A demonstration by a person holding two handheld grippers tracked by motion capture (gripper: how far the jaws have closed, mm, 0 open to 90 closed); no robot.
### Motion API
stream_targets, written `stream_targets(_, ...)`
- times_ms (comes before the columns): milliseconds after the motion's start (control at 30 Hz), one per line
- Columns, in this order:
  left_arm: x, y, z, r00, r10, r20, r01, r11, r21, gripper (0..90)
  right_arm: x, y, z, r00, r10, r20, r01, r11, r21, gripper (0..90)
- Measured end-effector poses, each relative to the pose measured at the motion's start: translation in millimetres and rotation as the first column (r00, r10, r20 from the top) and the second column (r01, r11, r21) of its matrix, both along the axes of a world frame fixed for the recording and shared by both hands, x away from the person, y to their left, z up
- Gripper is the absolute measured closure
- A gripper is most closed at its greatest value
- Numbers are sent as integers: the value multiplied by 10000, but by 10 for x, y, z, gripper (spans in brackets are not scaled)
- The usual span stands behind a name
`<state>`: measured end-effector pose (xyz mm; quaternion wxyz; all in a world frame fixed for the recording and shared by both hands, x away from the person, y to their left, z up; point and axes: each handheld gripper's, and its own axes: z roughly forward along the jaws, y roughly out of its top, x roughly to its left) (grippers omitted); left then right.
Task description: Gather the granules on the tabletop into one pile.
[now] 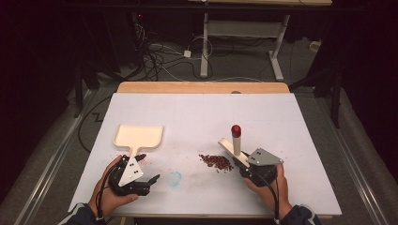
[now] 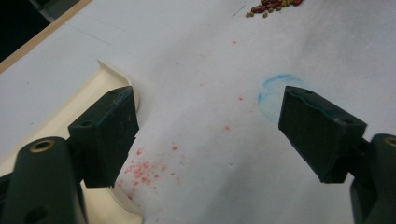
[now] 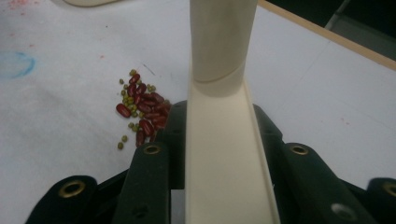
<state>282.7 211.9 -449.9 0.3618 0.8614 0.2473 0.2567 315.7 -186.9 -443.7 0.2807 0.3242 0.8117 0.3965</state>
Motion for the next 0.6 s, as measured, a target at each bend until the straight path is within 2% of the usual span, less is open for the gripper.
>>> stream_targets(233, 1, -7, 3, 10000, -28, 6, 28, 10000, 24, 194, 19, 121, -24, 9989, -208, 429, 194, 9992, 338, 679)
stream_targets(300, 2, -3, 3, 10000, -17, 1, 17, 10000, 8, 194, 39, 116, -4, 9985, -257, 480, 228, 9980, 593, 679)
stream_targets(533, 0, 4, 10, 10000, 12, 13, -11, 10000, -51, 194, 45, 87, 110, 9962, -420, 763, 346, 9949, 952, 679)
stream_targets(600, 4, 3, 9, 10000, 23, 13, -23, 10000, -40, 195, 32, 97, 147, 9964, -434, 731, 343, 9921, 1210, 679)
